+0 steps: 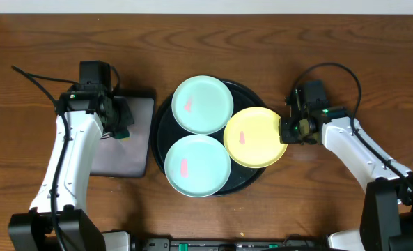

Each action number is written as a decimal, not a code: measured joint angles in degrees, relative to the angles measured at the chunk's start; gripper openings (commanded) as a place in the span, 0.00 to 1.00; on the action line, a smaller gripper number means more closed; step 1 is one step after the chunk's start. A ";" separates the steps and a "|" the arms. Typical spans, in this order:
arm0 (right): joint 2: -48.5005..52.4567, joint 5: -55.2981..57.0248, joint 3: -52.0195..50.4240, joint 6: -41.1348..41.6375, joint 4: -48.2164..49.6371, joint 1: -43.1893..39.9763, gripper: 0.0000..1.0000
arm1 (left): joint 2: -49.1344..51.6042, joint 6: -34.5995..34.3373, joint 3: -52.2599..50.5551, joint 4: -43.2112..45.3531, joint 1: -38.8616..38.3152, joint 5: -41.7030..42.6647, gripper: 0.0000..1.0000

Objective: Clean dirty plates on tray and stack at the side
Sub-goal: 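Lift the green sponge with the left gripper above the holder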

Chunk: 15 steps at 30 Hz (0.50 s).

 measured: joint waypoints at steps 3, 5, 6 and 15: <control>0.00 0.00 0.00 0.04 0.00 0.00 0.10 | 0.00 0.00 0.00 0.00 0.00 0.00 0.07; 0.00 0.00 0.00 0.04 0.00 0.00 0.09 | 0.00 0.00 -0.02 0.00 0.00 0.00 0.08; 0.00 0.00 0.00 0.04 0.00 0.00 0.08 | 0.00 0.00 -0.02 0.00 0.00 0.00 0.07; 0.00 0.00 0.00 0.09 0.00 0.00 0.01 | 0.00 0.00 -0.09 0.00 0.00 0.00 0.08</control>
